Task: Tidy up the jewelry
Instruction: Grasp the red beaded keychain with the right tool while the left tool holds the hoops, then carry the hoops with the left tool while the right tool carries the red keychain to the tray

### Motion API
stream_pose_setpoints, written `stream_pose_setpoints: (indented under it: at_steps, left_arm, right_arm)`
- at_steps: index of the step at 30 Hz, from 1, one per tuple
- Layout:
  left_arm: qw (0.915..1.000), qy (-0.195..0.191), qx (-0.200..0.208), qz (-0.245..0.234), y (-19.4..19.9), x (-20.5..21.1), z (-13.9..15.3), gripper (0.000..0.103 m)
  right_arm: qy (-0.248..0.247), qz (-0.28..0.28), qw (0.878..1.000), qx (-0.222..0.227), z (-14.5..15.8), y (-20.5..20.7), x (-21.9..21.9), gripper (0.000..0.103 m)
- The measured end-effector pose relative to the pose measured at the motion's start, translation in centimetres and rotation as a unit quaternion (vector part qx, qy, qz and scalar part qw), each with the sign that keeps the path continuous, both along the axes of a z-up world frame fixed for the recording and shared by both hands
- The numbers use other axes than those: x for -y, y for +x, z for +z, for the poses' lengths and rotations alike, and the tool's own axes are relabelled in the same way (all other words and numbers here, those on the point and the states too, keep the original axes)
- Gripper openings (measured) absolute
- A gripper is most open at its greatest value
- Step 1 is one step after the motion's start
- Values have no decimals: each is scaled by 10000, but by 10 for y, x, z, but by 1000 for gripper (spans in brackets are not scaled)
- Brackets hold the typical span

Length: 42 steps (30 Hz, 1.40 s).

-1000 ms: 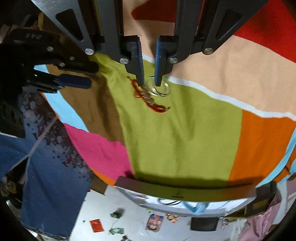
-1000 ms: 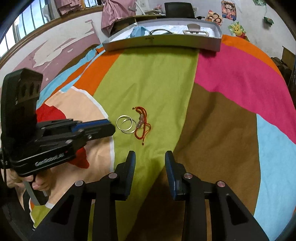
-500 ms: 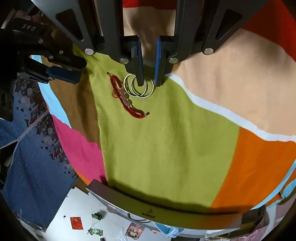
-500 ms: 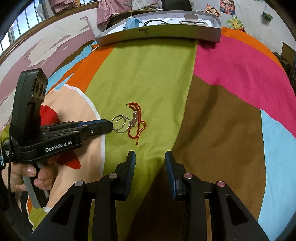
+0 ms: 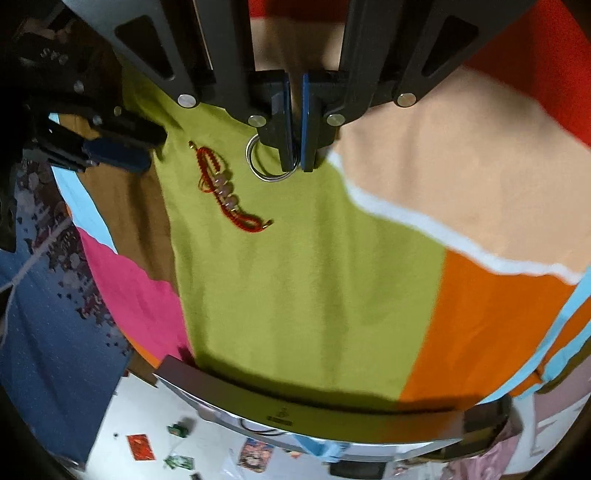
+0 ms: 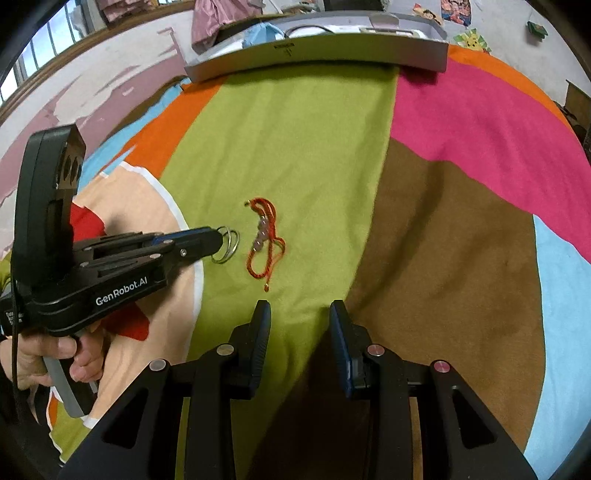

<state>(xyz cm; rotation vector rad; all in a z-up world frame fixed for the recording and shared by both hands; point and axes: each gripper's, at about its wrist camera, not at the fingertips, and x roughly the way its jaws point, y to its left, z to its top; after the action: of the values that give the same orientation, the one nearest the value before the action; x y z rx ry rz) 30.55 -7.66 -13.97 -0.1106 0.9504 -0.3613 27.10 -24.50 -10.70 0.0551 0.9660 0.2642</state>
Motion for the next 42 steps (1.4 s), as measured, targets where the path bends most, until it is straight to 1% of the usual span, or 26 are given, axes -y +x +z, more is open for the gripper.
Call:
stream_pose_setpoints:
  at_steps: [2, 7, 9, 11, 12, 13, 18, 22, 24, 25, 26, 27, 29, 32, 34, 38, 41, 42]
  left_arm:
    - [9999, 42, 23, 110, -6, -7, 4, 4]
    - [9995, 102, -31, 286, -13, -19, 8, 4]
    - [9991, 260, -62, 343, -12, -17, 8, 4]
    - [9984, 397, -85, 384, -10, -12, 9, 4]
    - [9982, 424, -99, 406, -10, -11, 9, 4]
    - [9981, 435, -104, 416, -10, -12, 10, 4]
    - [9983, 333, -108, 456, -8, -13, 6, 4]
    - [9986, 233, -101, 457, -10, -16, 3, 4]
    - [9987, 174, -87, 466, -13, -17, 3, 4]
    - [9987, 155, -69, 471, -13, -17, 3, 4]
    - [9987, 133, -50, 481, -14, -18, 4, 4]
    - [9987, 105, -42, 492, -15, -19, 6, 4]
    - [9987, 77, -2, 502, -17, -21, 9, 4]
    - [9985, 83, 219, 494, -21, -20, 23, 4]
    - [9982, 31, 321, 497, -22, -20, 32, 4]
    - [9973, 23, 478, 554, -19, -22, 48, 4]
    - [9967, 44, 468, 663, -5, -24, 61, 4]
    - [9957, 69, 553, 741, 4, -27, 70, 4]
  right_arm:
    - [-37, 68, 9999, 152, 1, 2, -1, 30]
    - [46, 256, 9995, 150, -4, 14, -7, 30]
    - [40, 325, 9993, 191, -4, 15, -12, 30]
    - [13, 427, 9985, 335, -1, 15, -19, 30]
    - [-17, 463, 9982, 378, -1, 13, -20, 32]
    - [-52, 506, 9978, 417, -1, 15, -23, 36]
    - [-92, 547, 9981, 278, -10, 22, -26, 37]
    - [22, 520, 9984, 229, -16, 30, -26, 36]
    - [-35, 529, 9982, 278, -18, 30, -27, 30]
    - [-43, 529, 9982, 284, -18, 29, -28, 22]
    - [-53, 527, 9982, 288, -17, 28, -28, 12]
    - [-51, 529, 9982, 292, -16, 27, -27, 10]
    - [-28, 541, 9980, 316, -14, 26, -25, 8]
    - [-73, 546, 9975, 449, -5, 25, -26, 7]
    - [-85, 550, 9961, 688, 8, 22, -26, 7]
    - [59, 426, 9931, 1088, 34, 17, -16, 7]
    - [139, 292, 9908, 1311, 49, 20, -7, 7]
    - [175, 267, 9897, 1397, 54, 22, -3, 7]
